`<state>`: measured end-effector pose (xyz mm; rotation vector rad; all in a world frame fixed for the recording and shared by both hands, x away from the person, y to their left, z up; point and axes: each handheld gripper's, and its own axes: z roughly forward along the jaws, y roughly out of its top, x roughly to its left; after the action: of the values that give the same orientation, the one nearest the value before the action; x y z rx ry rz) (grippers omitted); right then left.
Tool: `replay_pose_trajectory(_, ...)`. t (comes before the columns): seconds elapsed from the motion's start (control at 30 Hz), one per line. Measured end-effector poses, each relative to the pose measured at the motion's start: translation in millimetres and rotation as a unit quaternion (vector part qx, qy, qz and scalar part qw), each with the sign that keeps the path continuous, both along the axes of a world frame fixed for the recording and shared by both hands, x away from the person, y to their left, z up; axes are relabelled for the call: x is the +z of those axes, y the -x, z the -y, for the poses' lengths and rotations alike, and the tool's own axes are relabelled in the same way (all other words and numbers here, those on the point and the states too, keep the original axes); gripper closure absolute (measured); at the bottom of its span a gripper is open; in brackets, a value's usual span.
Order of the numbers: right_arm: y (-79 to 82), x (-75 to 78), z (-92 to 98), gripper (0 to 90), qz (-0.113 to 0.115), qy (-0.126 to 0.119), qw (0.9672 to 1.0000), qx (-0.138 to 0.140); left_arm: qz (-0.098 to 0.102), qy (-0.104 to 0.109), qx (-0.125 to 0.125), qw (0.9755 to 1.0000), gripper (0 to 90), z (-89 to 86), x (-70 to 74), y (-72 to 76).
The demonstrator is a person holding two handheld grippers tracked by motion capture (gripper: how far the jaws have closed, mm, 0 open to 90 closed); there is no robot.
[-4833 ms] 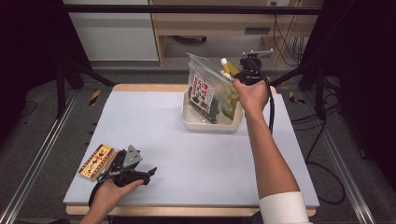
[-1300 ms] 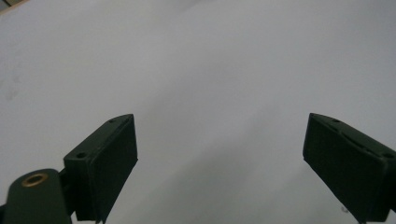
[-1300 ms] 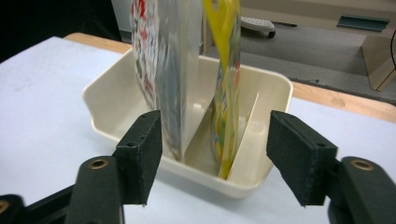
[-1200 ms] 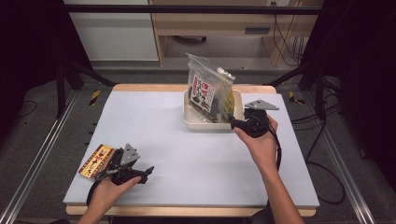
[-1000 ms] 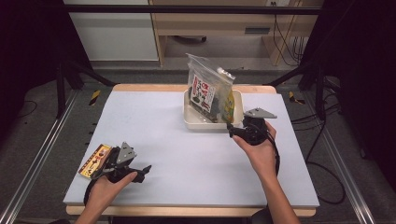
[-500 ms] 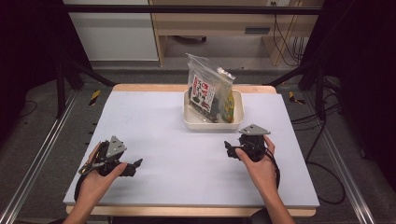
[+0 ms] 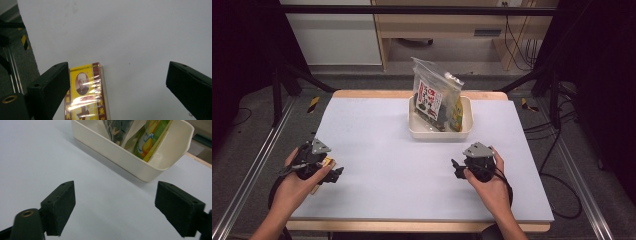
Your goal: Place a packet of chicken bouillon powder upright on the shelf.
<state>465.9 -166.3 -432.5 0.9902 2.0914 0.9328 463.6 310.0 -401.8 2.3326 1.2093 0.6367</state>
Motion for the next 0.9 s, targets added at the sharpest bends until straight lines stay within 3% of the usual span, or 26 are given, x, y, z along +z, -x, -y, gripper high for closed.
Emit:
replay_pose_trajectory(0.13, 0.4, -5.9, 7.0, 16.3, 0.001, -0.01, 0.9999, -0.009, -0.028, 0.001, 0.01, 0.9996, 5.1, -7.2, -4.9, -2.4)
replay_pose_trajectory(0.23, -0.4, -10.9, 12.9, 16.1, -0.013, -0.014, 0.9997, -0.017, -0.045, 0.003, 0.015, 0.9989, 5.3, -9.9, -7.7, -4.2)
replay_pose_trajectory(0.5, -1.4, -16.2, 14.6, 15.7, -0.028, -0.008, 0.9993, -0.026, -0.096, 0.008, 0.03, 0.9949, 5.6, -19.2, -6.9, -3.9)
replay_pose_trajectory(0.9, -1.6, -18.7, 12.2, 15.4, -0.033, 0.007, 0.999, -0.03, -0.13, 0.002, 0.053, 0.9901, 9.2, -35.2, -13.8, -8.1)
